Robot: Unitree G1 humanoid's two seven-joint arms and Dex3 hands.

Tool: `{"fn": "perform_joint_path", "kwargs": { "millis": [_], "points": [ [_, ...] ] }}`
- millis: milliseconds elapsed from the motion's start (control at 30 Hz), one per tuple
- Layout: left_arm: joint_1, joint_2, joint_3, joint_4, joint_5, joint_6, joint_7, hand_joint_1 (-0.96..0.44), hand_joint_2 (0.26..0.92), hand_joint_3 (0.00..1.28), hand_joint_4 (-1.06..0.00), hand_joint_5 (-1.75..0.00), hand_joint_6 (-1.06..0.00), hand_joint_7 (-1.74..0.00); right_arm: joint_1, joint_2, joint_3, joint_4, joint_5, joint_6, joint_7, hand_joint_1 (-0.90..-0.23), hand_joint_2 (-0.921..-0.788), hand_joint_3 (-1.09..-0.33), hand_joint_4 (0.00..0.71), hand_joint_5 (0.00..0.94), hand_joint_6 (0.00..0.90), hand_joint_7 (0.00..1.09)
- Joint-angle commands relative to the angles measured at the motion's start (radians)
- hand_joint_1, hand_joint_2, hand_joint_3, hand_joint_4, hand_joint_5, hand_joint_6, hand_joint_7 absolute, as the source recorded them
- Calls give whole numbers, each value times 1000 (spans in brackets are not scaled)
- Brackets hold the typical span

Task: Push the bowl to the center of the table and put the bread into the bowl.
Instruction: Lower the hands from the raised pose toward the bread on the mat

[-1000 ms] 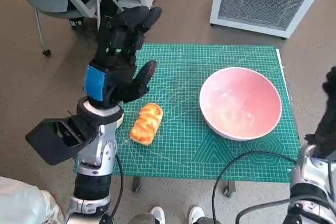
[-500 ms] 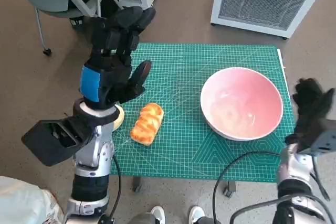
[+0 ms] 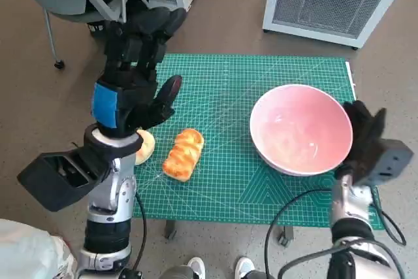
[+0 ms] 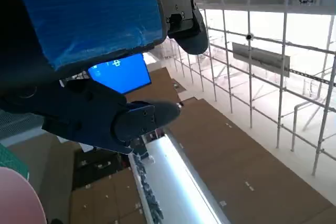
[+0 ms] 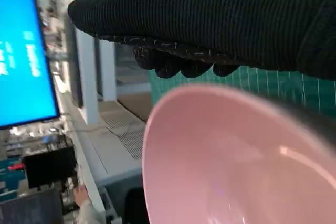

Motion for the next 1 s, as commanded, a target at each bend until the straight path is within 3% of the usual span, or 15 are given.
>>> {"fn": "perform_joint_path", "kwargs": {
  "millis": [33, 567, 800, 1000],
  "points": [
    [17, 13, 3, -32, 9, 5, 7, -418, 899, 502, 1, -628, 1, -893, -19, 34, 0, 18, 7, 41, -7, -436, -921, -825, 289, 13, 85, 471],
    [81, 58, 16, -118, 42, 82, 47, -380, 898, 498, 1, -673, 1, -919, -118, 88, 1, 24, 5, 86, -6, -437, -921, -831, 320, 23, 100, 511],
    [147, 130, 9, -262, 147, 267, 105, -339, 888, 506, 1, -712, 1, -895, -158, 97, 4, 25, 1, 103, -9, -451, -921, -824, 315, 16, 93, 558],
    [201, 202, -8, -405, 229, 474, 108, -340, 913, 440, -22, -621, 1, -819, -181, 90, 11, 23, -6, 104, 1, -445, -921, -831, 306, 8, 72, 591]
  ]
}}
